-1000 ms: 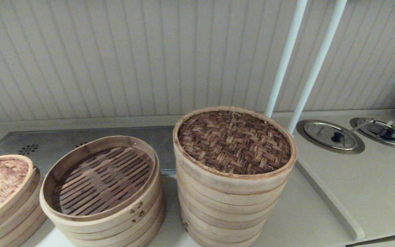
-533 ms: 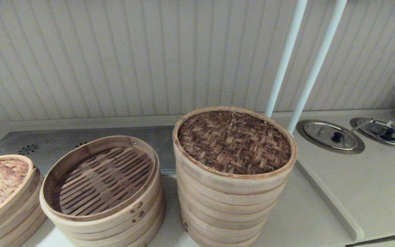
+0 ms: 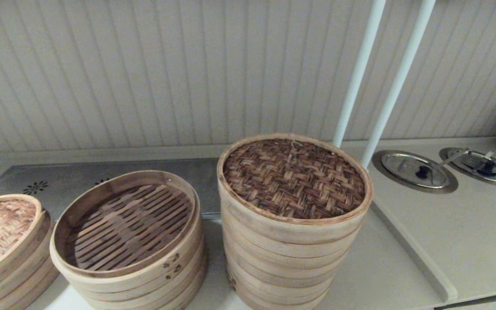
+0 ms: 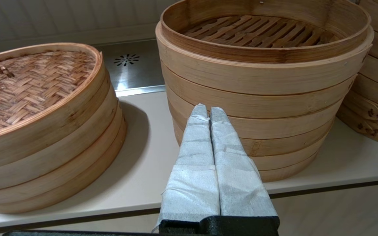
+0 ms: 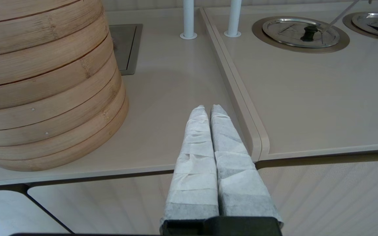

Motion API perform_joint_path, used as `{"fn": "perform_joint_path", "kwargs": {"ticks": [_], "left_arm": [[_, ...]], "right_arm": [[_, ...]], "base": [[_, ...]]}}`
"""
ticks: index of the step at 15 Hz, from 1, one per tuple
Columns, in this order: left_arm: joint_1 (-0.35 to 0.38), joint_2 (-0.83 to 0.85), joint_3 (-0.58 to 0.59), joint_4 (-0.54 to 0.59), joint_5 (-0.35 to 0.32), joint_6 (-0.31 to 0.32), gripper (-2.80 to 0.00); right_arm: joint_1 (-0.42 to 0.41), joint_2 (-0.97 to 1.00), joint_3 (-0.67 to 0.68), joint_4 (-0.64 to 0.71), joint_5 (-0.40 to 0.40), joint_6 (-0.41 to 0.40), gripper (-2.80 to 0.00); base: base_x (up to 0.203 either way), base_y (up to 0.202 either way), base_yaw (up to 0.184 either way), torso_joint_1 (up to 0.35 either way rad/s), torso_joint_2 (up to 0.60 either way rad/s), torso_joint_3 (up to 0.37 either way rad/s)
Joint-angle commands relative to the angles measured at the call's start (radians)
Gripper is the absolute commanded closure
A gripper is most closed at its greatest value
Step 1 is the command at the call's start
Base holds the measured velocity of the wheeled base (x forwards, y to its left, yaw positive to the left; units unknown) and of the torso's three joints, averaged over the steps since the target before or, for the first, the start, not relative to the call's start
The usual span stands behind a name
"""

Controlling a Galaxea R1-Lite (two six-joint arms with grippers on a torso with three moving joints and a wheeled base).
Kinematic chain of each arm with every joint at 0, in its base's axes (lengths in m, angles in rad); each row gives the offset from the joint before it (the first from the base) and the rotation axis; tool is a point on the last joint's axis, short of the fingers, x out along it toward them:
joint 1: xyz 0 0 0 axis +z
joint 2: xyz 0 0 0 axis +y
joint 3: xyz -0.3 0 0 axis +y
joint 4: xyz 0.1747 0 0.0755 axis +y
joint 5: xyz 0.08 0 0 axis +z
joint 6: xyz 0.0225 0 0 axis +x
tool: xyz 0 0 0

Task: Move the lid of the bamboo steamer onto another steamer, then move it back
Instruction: Pick up the steamer

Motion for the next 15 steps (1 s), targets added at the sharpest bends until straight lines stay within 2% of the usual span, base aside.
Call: {"fn": "perform_joint_path", "kwargs": {"ticks": [1, 6, 10, 13, 15], "left_arm": [[0.000, -0.005, 0.000, 0.002, 0.000, -0.001, 0.00], [0.000, -0.005, 0.000, -0.002, 0.017, -0.028, 0.00], [0.000, 0.024, -0.010, -0.006, 0.021, -0.027, 0.00], [0.000, 0.142, -0.129, -0.028, -0.001, -0.033, 0.00], [-0.003, 0.277, -0.253, -0.038, -0.045, -0.036, 0.00]], "right_arm": [[0.000, 0.002, 0.003, 0.000, 0.000, 0.001, 0.00], [0.000, 0.002, 0.003, 0.000, 0.000, 0.001, 0.00], [0.000, 0.002, 0.003, 0.000, 0.000, 0.001, 0.00], [0.000, 0.002, 0.003, 0.000, 0.000, 0.001, 0.00], [0.000, 0.002, 0.003, 0.000, 0.000, 0.001, 0.00]], "base": [[0.000, 0.000, 0.000, 0.000, 0.00, 0.000], [0.000, 0.000, 0.000, 0.000, 0.00, 0.000], [0.000, 0.000, 0.000, 0.000, 0.00, 0.000], [0.000, 0.000, 0.000, 0.000, 0.00, 0.000], [0.000, 0.000, 0.000, 0.000, 0.00, 0.000]]}}
